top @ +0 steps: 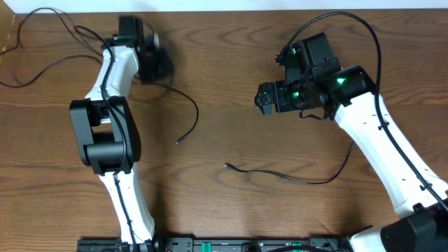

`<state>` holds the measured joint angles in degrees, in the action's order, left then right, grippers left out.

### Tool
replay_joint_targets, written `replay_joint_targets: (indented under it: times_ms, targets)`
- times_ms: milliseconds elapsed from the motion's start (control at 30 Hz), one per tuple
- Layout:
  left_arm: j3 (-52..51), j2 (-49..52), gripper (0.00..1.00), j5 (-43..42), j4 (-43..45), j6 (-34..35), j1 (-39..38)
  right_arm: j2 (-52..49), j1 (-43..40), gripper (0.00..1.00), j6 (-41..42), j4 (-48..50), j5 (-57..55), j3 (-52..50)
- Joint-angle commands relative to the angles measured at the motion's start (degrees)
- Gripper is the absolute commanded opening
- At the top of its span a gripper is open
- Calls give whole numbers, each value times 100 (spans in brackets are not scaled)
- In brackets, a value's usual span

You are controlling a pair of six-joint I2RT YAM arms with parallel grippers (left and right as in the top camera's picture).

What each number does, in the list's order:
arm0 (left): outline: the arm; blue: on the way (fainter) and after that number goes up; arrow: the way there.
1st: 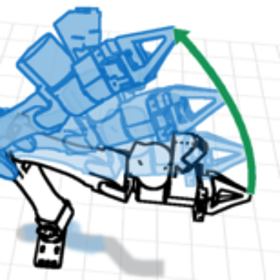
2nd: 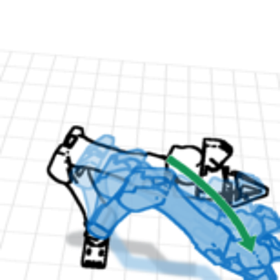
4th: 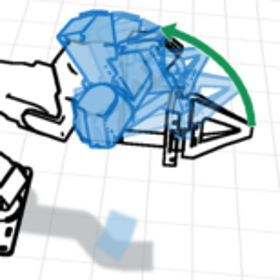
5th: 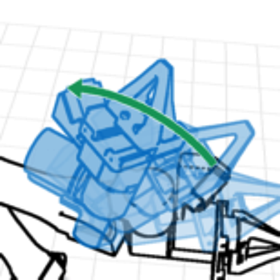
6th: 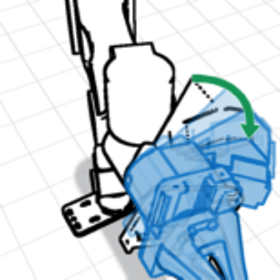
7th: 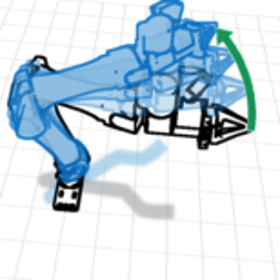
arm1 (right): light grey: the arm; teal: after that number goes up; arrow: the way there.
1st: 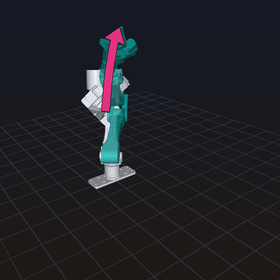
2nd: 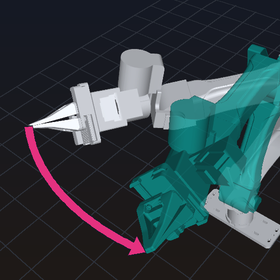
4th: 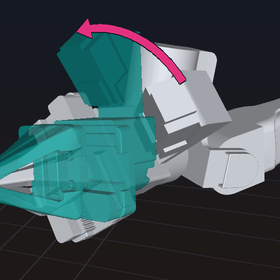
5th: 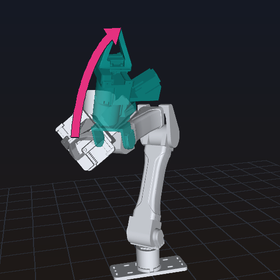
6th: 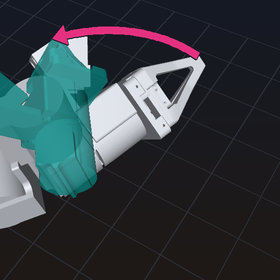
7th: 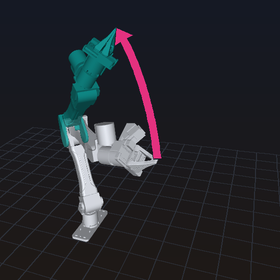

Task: Untangle cables

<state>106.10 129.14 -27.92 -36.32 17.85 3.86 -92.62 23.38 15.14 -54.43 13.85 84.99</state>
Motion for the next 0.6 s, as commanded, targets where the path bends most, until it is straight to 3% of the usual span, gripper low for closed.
replay_joint_targets:
  times_ms: [0,100,133,200,233,567]
  targets:
    - [435,7,7,-1325,769,1263,-9,-39,33,99,70,-63,-20,-39]
    - [505,7,12,-1853,2065,2199,-9,-39,35,99,72,-83,-20,-39]
    - [505,7,38,-1908,2382,2433,-9,-39,33,99,72,-83,-20,-39]
    - [505,7,77,-1906,2457,2476,-9,-39,35,99,72,-90,-20,-39]
    - [505,7,91,-1923,2354,2385,-9,-39,35,99,72,-101,-20,-39]
    - [505,7,95,-1917,-214,-184,-9,-39,35,99,70,-107,-22,-39]
